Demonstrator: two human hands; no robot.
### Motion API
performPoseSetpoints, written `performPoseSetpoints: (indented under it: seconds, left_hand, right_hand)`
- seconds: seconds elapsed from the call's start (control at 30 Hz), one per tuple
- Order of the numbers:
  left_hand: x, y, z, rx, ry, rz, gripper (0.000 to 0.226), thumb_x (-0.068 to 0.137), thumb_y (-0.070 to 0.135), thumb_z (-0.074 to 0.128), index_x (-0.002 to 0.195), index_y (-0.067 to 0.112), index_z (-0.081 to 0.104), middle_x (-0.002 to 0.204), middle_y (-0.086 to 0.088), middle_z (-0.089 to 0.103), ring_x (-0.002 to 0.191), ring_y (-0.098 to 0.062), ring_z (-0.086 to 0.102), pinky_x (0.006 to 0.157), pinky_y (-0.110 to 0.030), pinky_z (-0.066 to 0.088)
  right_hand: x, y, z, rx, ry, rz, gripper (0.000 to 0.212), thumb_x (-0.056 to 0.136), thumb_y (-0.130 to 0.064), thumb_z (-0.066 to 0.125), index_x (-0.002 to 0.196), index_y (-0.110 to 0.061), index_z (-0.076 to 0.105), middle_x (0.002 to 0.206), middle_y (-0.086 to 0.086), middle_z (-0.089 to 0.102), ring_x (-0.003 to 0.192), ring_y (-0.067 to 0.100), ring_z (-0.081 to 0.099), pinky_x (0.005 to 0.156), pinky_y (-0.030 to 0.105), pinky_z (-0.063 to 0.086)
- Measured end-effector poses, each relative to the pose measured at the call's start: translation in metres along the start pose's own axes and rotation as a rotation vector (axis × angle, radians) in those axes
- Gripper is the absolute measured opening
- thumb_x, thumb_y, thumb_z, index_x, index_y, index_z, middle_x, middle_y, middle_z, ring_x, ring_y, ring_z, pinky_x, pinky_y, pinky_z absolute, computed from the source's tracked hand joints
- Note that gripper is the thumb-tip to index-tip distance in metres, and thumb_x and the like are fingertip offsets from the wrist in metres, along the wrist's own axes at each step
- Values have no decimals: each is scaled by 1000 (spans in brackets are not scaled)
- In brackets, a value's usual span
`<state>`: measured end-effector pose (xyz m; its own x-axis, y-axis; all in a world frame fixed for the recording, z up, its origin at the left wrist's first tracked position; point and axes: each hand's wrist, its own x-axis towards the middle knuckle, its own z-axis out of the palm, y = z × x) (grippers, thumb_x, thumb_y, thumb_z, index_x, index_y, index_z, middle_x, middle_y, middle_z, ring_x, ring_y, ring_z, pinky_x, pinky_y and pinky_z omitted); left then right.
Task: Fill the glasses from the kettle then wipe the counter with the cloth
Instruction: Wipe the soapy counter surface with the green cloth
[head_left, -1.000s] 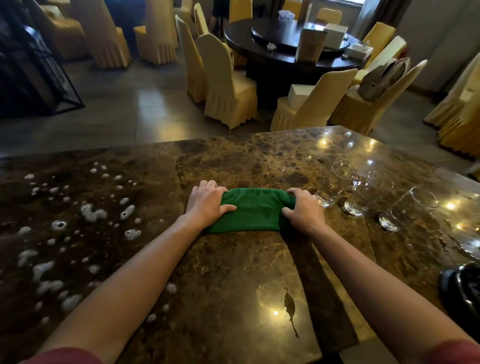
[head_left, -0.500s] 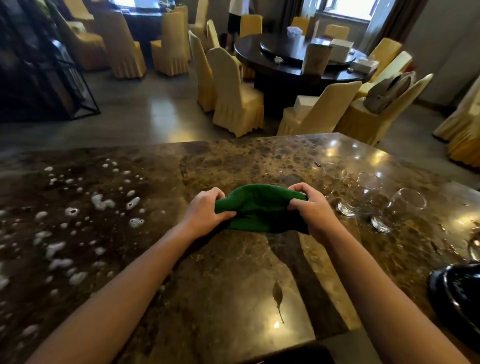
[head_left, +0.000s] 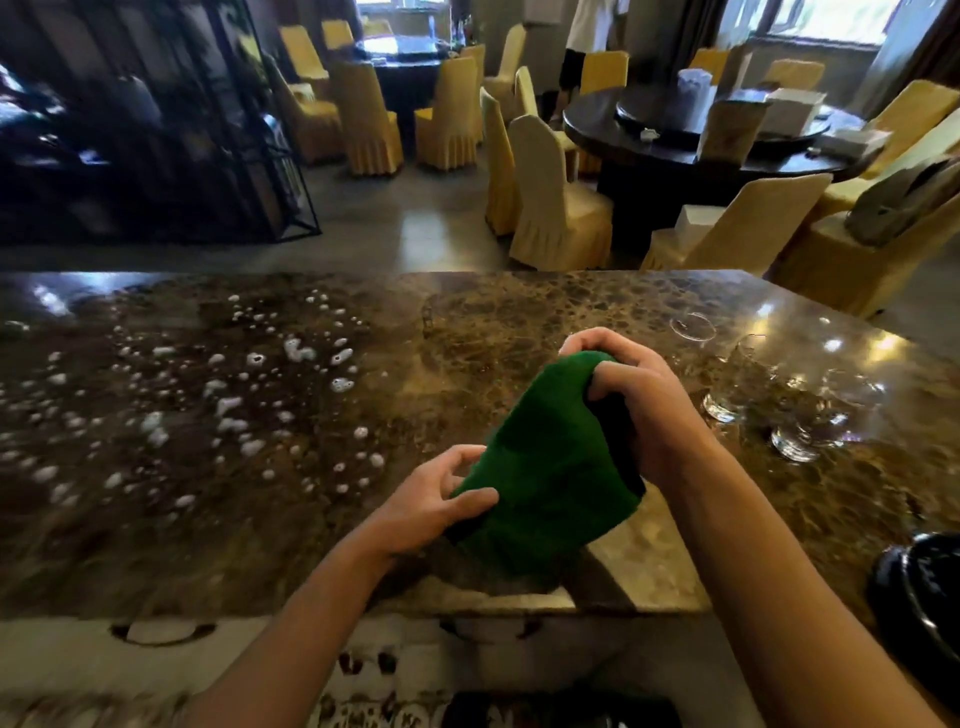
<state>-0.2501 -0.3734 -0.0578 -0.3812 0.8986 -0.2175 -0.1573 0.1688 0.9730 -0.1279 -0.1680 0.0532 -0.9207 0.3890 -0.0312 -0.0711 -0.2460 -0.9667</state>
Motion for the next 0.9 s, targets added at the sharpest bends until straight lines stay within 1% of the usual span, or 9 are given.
performPoseSetpoints:
  seconds: [0.07,0.1,0.17,0.27,0.4,0.53,0.7,0.8,0.9]
  left_hand:
    - [-20,6,15,-6,-14,-24,64,88,39,76,139,15,47,122,-7,73,106,-12,73,84,-26,60]
    - [-28,7,19,5,-6,-19,69,84,46,78,139,17,49,124,-1,73,111,-10,71,86,-23,57]
    - [-43,6,23,1,54,4,79,76,56,82,139,21,52,132,6,69,125,-13,64,99,-30,54]
    - [-64,3,23,-75,195,34,62,87,35,77,142,16,54,135,-3,67,127,-21,63,102,-38,52]
    - [-95,-1,17,-222,276,26,40,91,21,71,130,14,64,126,-17,71,120,-32,67,99,-45,56]
    - [-127,4,0,-209,305,33,33,90,22,72,120,8,68,120,-18,73,115,-34,69,94,-41,59]
    - [-161,20,-24,-110,355,95,23,91,15,66,113,8,68,105,-7,78,99,-21,75,78,-26,59]
    - [-182,22,-46,-97,369,140,21,92,19,67,112,12,69,105,-8,77,99,-24,75,79,-31,59]
    - [-198,20,-71,-111,351,150,23,93,16,68,116,12,68,109,-9,76,104,-26,74,84,-35,60]
  right_hand:
    - [-6,3,15,-7,-127,18,32,69,8,50,92,-8,66,85,8,66,76,22,65,64,31,55]
    - [-8,6,23,-5,-190,28,32,67,7,51,93,-7,65,86,9,66,77,22,64,65,31,55]
    - [-13,13,39,-35,-302,34,31,69,8,52,94,-6,65,88,12,64,78,24,63,67,31,54]
    - [-19,21,57,-99,-366,9,30,77,14,52,96,-6,65,89,12,66,81,25,65,70,32,56]
    - [-16,24,72,-51,-201,-40,30,74,13,52,89,-10,66,78,5,66,71,19,65,60,30,54]
    - [-8,22,90,-103,-105,-30,28,61,2,52,81,-12,67,75,6,62,66,19,61,56,28,52]
    - [15,45,126,-269,-30,108,29,71,-5,58,91,-21,72,80,7,68,74,27,63,68,40,51]
    - [24,70,150,-385,-24,211,27,85,-3,59,102,-21,69,91,15,68,77,31,63,71,45,50]
    - [27,94,173,-462,-75,292,27,91,-1,59,107,-20,69,101,17,74,80,30,69,76,49,57]
